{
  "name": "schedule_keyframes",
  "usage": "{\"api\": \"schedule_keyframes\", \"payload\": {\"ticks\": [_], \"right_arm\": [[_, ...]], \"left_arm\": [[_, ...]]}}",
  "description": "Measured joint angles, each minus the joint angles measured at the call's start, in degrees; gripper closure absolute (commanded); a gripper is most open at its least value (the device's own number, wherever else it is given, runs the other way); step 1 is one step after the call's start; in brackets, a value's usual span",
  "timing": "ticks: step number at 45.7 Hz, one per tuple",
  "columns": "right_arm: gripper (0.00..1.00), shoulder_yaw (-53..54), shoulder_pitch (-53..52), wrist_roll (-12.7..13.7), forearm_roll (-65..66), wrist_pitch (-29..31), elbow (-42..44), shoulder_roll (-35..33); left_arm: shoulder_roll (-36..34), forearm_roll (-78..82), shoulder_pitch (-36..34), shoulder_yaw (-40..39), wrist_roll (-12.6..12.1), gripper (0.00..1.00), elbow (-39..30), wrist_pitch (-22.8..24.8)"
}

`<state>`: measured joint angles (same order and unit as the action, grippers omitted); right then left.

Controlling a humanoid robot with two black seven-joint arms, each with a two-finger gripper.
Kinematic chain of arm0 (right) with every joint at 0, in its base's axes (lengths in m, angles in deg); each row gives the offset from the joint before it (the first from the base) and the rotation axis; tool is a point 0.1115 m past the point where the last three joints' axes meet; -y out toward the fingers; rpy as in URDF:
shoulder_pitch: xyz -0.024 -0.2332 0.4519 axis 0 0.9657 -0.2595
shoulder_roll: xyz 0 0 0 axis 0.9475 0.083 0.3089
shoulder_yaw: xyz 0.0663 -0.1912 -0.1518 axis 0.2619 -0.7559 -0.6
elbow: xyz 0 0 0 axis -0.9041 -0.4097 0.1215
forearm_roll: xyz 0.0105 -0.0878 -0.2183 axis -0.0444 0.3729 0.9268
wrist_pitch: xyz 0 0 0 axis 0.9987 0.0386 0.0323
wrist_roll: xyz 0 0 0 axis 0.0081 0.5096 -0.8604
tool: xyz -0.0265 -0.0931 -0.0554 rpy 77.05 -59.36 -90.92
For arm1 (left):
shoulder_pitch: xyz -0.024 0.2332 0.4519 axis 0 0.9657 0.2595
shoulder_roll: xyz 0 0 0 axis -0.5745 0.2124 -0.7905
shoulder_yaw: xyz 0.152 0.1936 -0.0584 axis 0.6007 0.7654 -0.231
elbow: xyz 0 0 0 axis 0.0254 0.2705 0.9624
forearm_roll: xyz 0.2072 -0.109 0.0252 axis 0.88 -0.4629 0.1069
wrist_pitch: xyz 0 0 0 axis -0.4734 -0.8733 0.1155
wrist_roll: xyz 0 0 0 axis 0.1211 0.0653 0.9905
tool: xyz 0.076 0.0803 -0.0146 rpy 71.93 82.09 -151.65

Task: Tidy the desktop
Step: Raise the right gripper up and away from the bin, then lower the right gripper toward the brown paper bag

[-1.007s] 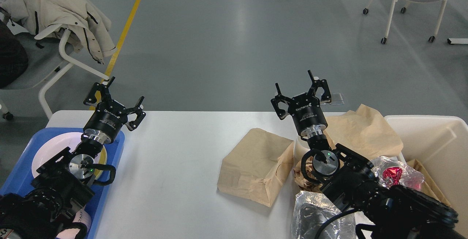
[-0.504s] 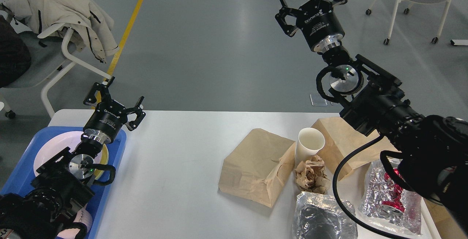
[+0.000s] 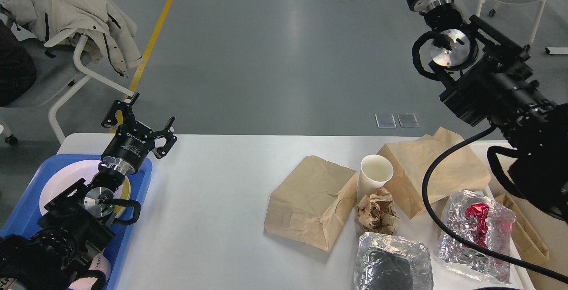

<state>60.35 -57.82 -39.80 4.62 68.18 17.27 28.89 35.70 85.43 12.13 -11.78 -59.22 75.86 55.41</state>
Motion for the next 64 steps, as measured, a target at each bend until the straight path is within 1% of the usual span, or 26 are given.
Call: {"api": "schedule_keyframes", "payload": {"ticks": [2, 6, 11, 15, 18, 21, 25, 26, 28, 30, 34, 36, 38, 40, 42, 44, 46, 50, 54, 57, 59, 62, 63, 64], "right_arm": [[0.0, -3.8, -1.0, 0.1, 2.3, -0.3, 0.3, 0.0], [0.0, -16.5, -4.3, 0.1, 9.1, -0.7, 0.5, -0.3], [0.0, -37.6, -10.0, 0.2, 16.9, -0.8, 0.3, -3.1], [0.0, -52.4, -14.6, 0.2, 20.7, -0.5, -3.6, -5.6], [0.0, -61.6, -19.3, 0.2, 23.2, -0.1, -9.5, -8.4], [0.0, -68.9, -24.9, 0.1, 25.5, 0.9, -17.5, -11.6], [0.0, -76.2, -32.9, 0.0, 27.7, 2.4, -29.5, -15.0], [0.0, -78.3, -35.7, 0.0, 28.1, 2.9, -34.5, -15.9], [0.0, -80.2, -38.1, 0.0, 28.4, 3.5, -39.1, -16.4], [0.02, -82.7, -40.5, 0.1, 28.6, 4.5, -44.7, -16.6], [0.0, -90.4, -46.4, 0.4, 30.3, 5.3, -56.5, -16.4], [0.0, -94.4, -49.9, 1.1, 32.1, 4.8, -62.2, -15.9], [0.0, -98.3, -54.1, 2.6, 34.4, 4.2, -68.4, -15.7], [0.0, -101.6, -58.7, 4.8, 36.5, 4.4, -74.6, -15.7], [0.0, -104.1, -63.0, 6.7, 38.1, 5.5, -79.5, -16.0], [0.0, -106.6, -68.1, 8.1, 39.9, 8.2, -83.0, -17.0], [0.0, -107.6, -71.4, 8.6, 41.4, 11.6, -84.4, -18.6], [0.0, -106.9, -73.9, 9.1, 43.7, 17.0, -85.3, -21.0], [0.0, -105.1, -74.4, 10.0, 44.3, 19.3, -85.4, -22.8], [0.0, -104.3, -73.2, 11.2, 44.0, 19.0, -85.4, -24.4], [0.0, -103.9, -71.1, 12.1, 43.2, 17.7, -85.3, -25.0], [0.0, -103.1, -65.8, 13.9, 40.6, 11.8, -84.6, -25.3], [0.0, -102.9, -64.2, 14.8, 39.6, 9.4, -84.2, -25.2], [0.0, -102.6, -62.1, 16.3, 38.2, 6.0, -83.8, -24.8]], "left_arm": [[0.0, 0.0, 0.0, 0.0, 0.0, 0.0, 0.0, 0.0], [0.0, 0.0, 0.0, 0.0, 0.0, 0.0, 0.0, 0.0], [0.0, 0.0, 0.0, 0.0, 0.0, 0.0, 0.0, 0.0], [-0.1, 0.0, 0.0, 0.0, 0.0, 0.0, 0.0, 0.0], [-0.1, 0.0, 0.0, 0.0, 0.0, 0.0, 0.0, 0.0], [-0.1, 0.0, 0.0, 0.0, 0.0, 0.0, 0.0, 0.0], [0.0, 0.0, 0.0, 0.0, 0.0, 0.0, 0.0, 0.0], [0.0, 0.0, 0.0, 0.0, 0.0, 0.0, 0.0, 0.0], [0.0, 0.0, 0.0, 0.0, 0.0, 0.0, 0.0, 0.0], [0.0, 0.0, 0.0, 0.0, 0.0, 0.0, 0.0, 0.0], [0.0, 0.0, 0.0, 0.0, 0.0, 0.0, 0.0, 0.0], [0.0, 0.0, 0.0, 0.0, 0.0, 0.0, 0.0, 0.0], [0.0, 0.0, 0.0, 0.0, 0.0, 0.0, 0.0, 0.0], [0.0, 0.0, 0.0, 0.0, 0.0, 0.0, 0.0, 0.0], [0.0, 0.0, 0.0, 0.0, 0.0, 0.0, 0.0, 0.0], [0.0, 0.0, 0.0, 0.0, 0.1, 0.0, 0.0, 0.0], [0.0, 0.0, 0.0, 0.0, 0.3, 0.0, 0.0, 0.0], [0.0, 0.0, 0.0, 0.0, 0.3, 0.0, 0.0, -0.1], [0.0, 0.0, 0.0, 0.0, 0.3, 0.0, 0.0, -0.1], [0.0, 0.0, 0.0, 0.0, 0.3, 0.0, 0.0, -0.1], [0.0, 0.0, 0.0, 0.0, 0.3, 0.0, 0.0, -0.1], [0.0, 0.0, 0.0, 0.0, 0.3, 0.0, 0.0, -0.1], [0.0, 0.0, 0.0, 0.0, 0.3, 0.0, 0.0, -0.1], [0.0, 0.0, 0.0, 0.0, 0.3, 0.0, 0.0, -0.1]]}}
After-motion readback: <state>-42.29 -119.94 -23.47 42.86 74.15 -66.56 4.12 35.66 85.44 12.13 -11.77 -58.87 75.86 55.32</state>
